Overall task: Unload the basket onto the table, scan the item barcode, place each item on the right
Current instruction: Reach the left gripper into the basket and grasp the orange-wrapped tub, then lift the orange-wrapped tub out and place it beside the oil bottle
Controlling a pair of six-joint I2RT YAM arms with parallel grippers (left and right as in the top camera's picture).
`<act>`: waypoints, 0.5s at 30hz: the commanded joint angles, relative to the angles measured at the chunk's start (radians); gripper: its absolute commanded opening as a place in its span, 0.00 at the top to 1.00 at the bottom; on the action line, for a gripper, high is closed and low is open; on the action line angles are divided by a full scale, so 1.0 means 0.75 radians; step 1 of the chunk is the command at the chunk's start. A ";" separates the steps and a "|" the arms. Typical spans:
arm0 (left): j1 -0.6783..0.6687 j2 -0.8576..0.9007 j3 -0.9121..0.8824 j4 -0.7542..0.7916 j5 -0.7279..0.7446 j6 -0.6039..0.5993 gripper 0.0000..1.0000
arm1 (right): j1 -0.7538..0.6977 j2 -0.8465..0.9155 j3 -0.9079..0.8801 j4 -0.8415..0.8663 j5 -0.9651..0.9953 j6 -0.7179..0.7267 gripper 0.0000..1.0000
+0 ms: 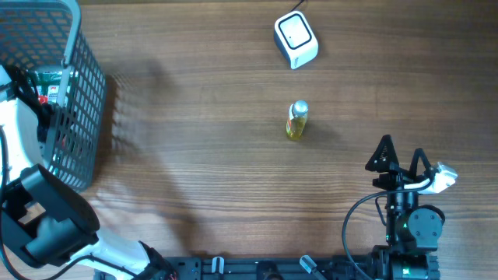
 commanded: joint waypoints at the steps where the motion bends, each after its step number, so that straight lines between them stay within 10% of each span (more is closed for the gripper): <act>1: 0.006 0.010 -0.022 0.005 0.011 0.008 0.20 | -0.006 0.003 -0.001 0.005 -0.022 -0.005 0.00; 15: 0.006 0.010 -0.105 0.069 0.012 0.008 0.29 | -0.006 0.003 -0.001 0.005 -0.022 -0.005 0.00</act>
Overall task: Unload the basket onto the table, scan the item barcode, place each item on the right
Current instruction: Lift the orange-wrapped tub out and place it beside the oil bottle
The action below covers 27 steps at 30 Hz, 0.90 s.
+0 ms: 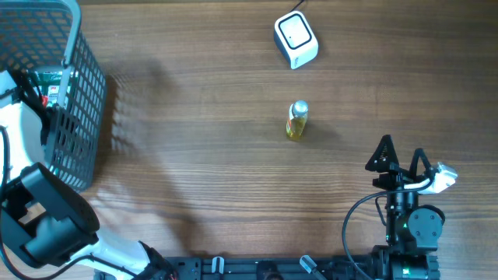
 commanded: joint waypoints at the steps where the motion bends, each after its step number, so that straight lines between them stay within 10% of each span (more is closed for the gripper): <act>1: 0.004 0.010 -0.032 0.012 0.004 0.006 0.33 | -0.006 0.003 -0.001 0.005 -0.022 -0.005 0.00; 14: 0.004 -0.016 0.030 -0.012 0.063 0.008 0.66 | -0.006 0.003 -0.001 0.005 -0.022 -0.005 0.00; 23: 0.004 -0.345 0.402 -0.014 0.064 0.011 0.66 | -0.006 0.003 -0.001 0.005 -0.022 -0.005 0.00; 27: -0.001 -0.614 0.556 0.092 0.417 -0.044 0.64 | -0.006 0.003 -0.001 0.005 -0.022 -0.005 0.00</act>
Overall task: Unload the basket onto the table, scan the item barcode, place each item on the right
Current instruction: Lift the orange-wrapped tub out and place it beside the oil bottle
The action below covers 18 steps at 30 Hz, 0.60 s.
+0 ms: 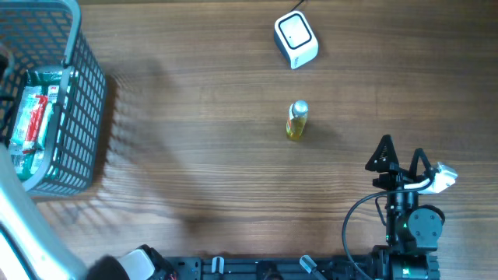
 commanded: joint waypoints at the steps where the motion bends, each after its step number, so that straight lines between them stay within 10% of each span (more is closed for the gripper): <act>1: -0.042 -0.216 0.045 0.049 0.255 -0.069 0.64 | -0.006 0.003 -0.001 0.005 -0.022 -0.005 0.00; 7: -0.591 -0.377 0.045 -0.105 0.182 -0.032 0.67 | -0.006 0.003 -0.001 0.005 -0.022 -0.005 0.00; 18: -1.399 0.407 0.043 -0.477 -0.101 -0.128 0.62 | -0.006 0.003 -0.001 0.005 -0.022 -0.005 0.00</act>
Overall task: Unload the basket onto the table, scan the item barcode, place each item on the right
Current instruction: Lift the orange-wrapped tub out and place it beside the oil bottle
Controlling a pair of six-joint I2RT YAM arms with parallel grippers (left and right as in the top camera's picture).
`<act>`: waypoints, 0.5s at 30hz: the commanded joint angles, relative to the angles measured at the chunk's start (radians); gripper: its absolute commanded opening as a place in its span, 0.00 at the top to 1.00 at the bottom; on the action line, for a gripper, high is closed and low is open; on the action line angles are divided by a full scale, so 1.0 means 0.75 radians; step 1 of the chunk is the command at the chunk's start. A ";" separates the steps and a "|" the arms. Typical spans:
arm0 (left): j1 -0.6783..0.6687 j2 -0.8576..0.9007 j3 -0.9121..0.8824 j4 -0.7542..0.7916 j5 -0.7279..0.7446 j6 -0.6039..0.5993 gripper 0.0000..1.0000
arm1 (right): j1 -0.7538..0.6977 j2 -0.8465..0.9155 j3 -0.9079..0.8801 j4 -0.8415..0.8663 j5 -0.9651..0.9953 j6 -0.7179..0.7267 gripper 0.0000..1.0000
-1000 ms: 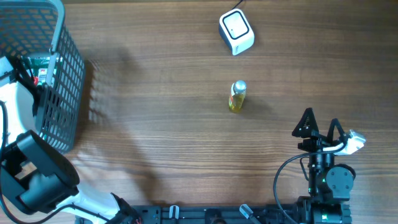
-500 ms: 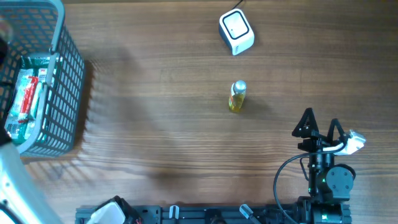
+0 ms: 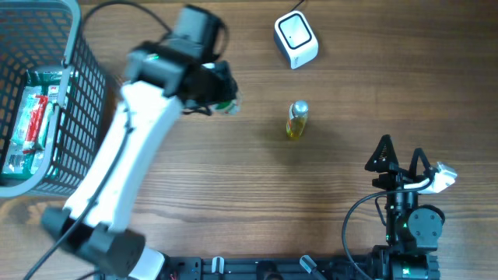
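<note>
My left arm reaches across the table from the lower left, and its gripper (image 3: 224,95) hangs left of the middle. It is shut on a small green and white item (image 3: 228,105), blurred and mostly hidden by the fingers. The white barcode scanner (image 3: 296,39) sits at the far middle, up and to the right of that gripper. A small yellow bottle with a silver cap (image 3: 296,120) stands on the table to the gripper's right. My right gripper (image 3: 401,158) rests open at the near right with nothing in it.
A grey mesh basket (image 3: 82,85) stands at the far left with red and green packets (image 3: 31,117) inside. The scanner's cable runs off the far edge. The right arm's base and cables lie at the near edge.
My left arm was at the left frame edge beside the basket. Now it stretches over the table, with its gripper left of the bottle and a small green item in it.
At the first two moments my left arm reached down into the basket, which sat pushed to the frame's left. Then the arm was out at the frame edge and the basket showed its packets. Now the gripper holds a small item over the table. The right arm never moved.
</note>
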 commanded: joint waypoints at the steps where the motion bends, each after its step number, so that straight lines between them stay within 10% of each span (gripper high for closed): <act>1: -0.072 0.117 -0.011 0.029 -0.118 -0.085 0.62 | -0.005 0.001 -0.001 0.005 -0.012 -0.005 0.00; 15: -0.181 0.150 -0.660 0.602 -0.151 -0.332 0.55 | -0.005 0.001 -0.001 0.005 -0.013 -0.005 0.00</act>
